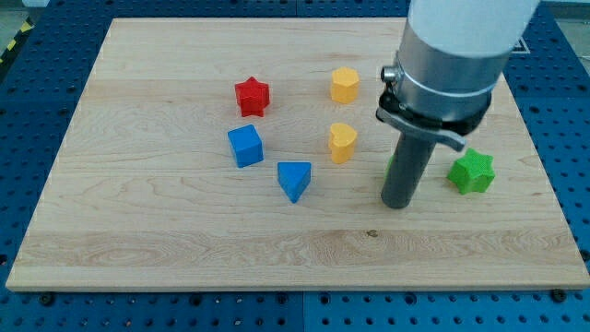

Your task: Move the green circle closer to the red circle

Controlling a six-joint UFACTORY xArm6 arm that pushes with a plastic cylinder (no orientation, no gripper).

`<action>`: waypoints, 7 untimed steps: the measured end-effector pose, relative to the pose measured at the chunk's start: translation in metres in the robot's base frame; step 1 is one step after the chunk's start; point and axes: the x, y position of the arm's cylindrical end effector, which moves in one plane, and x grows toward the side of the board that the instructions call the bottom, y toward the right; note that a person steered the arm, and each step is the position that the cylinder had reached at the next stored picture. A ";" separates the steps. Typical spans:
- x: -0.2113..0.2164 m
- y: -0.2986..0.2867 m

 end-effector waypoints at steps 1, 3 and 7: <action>-0.023 0.001; -0.044 0.029; -0.068 0.040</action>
